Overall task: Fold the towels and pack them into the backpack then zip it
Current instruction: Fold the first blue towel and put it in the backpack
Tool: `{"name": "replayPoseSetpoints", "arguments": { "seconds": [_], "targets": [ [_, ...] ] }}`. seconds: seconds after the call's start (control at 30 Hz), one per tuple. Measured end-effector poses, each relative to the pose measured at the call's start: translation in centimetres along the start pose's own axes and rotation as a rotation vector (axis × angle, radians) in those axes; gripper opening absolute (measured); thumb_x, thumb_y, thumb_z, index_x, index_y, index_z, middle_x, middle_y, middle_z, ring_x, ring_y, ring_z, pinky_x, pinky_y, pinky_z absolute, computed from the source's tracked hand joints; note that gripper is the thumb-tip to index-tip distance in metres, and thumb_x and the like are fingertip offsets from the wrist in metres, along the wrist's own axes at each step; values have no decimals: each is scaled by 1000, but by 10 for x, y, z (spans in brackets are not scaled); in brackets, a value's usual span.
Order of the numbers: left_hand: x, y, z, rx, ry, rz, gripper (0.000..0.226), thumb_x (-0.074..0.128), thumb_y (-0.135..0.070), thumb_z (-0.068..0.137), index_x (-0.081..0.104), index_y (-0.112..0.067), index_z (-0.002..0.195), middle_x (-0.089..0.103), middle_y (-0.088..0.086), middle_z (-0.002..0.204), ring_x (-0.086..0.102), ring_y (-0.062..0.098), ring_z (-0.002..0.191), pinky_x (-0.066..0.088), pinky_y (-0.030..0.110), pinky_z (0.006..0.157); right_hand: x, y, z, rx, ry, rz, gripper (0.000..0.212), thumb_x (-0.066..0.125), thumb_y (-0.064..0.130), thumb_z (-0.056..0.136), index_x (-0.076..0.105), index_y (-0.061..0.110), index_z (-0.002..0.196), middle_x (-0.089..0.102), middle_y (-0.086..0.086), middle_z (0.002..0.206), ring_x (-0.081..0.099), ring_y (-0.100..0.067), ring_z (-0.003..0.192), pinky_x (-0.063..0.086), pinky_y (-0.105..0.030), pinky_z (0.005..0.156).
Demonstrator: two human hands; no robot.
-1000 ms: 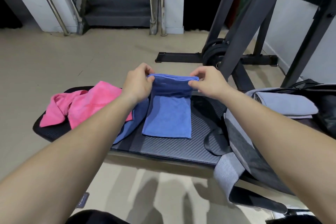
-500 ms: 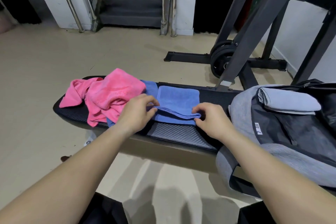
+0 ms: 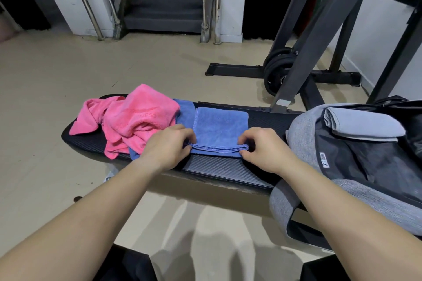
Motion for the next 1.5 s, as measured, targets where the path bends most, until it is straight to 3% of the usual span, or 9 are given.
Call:
{"name": "replayPoseSetpoints", "arguments": {
  "seconds": [0.13,0.23,0.37,0.5,0.63,0.77,0.87,1.0,1.5],
  "targets": [
    [8,-1,5,15,162,88,16,61,-44,78,61,-39,93,53,-13,100,58,15,98,51,35,77,6,-1,4,-12,76,-89,5,69,37,83,69,33,86,62,16,92,59,-9,88,52,-37,81],
    [-10,-6,24,-34,110,3,20,55,-54,78,66,-37,78,52,-10,98,52,15,98,48,35,80,6,-1,13,15,89,-137,15,59,34,87,64,33,73,61,16,86,58,-10,87,53,-39,80],
    [-20,-44,57,75,-128,0,27,53,-28,96,71,-24,116,61,-3,126,54,21,119,48,35,90,7,-4,27,90,113,-147,14,64,31,82,69,26,70,67,15,78,56,-7,83,51,-33,73],
    [27,-54,76,105,30,121,49,40,-22,104,36,-16,152,27,4,163,22,26,151,26,46,118,5,-5,33,127,124,-166,14,72,36,83,70,26,73,66,14,75,55,-9,85,47,-30,71],
    [57,-36,73,50,178,127,56,25,-34,107,6,-25,160,-1,-4,168,-2,18,154,7,48,124,0,-7,33,170,183,-236,13,72,40,84,69,30,77,66,15,82,54,-10,94,43,-31,72],
    [67,-32,70,49,204,122,58,18,-39,107,-3,-28,159,-12,-7,167,-10,15,154,0,49,124,-16,20,51,3,-143,-267,26,56,34,91,68,30,113,67,7,114,55,-20,111,47,-35,91],
    [71,-32,69,45,207,118,58,15,-42,106,-7,-28,159,-16,-8,166,-13,14,153,-2,48,124,19,19,63,8,0,-306,60,41,33,101,29,14,156,28,-6,163,23,-24,150,20,-38,123],
    [72,-30,68,33,211,110,58,13,-42,106,-10,-28,158,-19,-7,165,-15,13,152,-4,47,124,51,-10,59,110,175,-380,65,17,45,106,-7,17,160,-16,-2,168,-15,-18,154,-5,-40,125],
    [77,-28,69,-14,267,98,60,14,-47,104,-3,-30,159,-13,-9,166,-12,10,153,-6,46,124,62,-20,56,195,257,-334,67,14,51,104,-7,20,160,-15,1,168,-18,-15,153,-4,-46,125]
  ]
}}
Point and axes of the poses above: each hand's wrist, its own z-axis towards the middle knuckle, its own x-axis out of the palm, y = z × x, the point moved 10 cm from there along z, towards the middle knuckle
